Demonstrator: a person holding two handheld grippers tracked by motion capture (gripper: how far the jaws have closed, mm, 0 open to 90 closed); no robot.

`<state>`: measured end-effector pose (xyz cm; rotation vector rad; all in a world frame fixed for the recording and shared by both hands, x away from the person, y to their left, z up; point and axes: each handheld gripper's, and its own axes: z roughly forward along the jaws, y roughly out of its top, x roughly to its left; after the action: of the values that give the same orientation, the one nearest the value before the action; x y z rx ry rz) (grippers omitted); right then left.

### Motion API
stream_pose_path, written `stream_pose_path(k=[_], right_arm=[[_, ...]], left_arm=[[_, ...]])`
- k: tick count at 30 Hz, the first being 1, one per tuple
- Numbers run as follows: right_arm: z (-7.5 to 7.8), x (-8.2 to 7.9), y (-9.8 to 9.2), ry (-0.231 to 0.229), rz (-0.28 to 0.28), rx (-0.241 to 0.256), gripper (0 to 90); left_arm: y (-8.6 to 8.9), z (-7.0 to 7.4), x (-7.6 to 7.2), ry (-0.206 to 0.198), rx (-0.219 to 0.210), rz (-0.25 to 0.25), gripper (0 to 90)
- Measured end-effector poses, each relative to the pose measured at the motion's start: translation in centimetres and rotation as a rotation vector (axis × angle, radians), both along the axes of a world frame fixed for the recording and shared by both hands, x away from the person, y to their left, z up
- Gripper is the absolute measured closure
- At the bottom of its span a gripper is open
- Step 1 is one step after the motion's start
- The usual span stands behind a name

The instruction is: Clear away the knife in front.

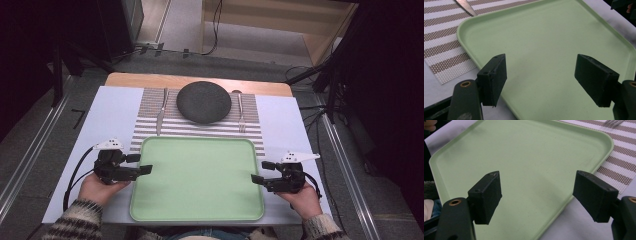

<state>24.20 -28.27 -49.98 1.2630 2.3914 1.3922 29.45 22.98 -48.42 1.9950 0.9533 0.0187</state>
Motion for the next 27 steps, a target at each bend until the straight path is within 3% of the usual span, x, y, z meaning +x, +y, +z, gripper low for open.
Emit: stream_pose_path(k=[6, 9, 27], right_arm=[[-0.02, 0.04, -0.02, 0.016, 0.001, 0.004, 20.5], [-0.08, 0.07, 0.07, 0.019, 0.004, -0.003, 20.6], [-0.25, 0.13, 0.07, 0.042, 0.014, -0.008, 21.2]], left_arm=[[0.09, -0.01, 0.0, -0.006, -0.006, -0.004, 26.7], [-0.02, 0.01, -0.01, -0.025, 0.014, -0.011, 27.0], [0.04, -0.04, 0.12, -0.019, 0.01, -0.005, 27.0]])
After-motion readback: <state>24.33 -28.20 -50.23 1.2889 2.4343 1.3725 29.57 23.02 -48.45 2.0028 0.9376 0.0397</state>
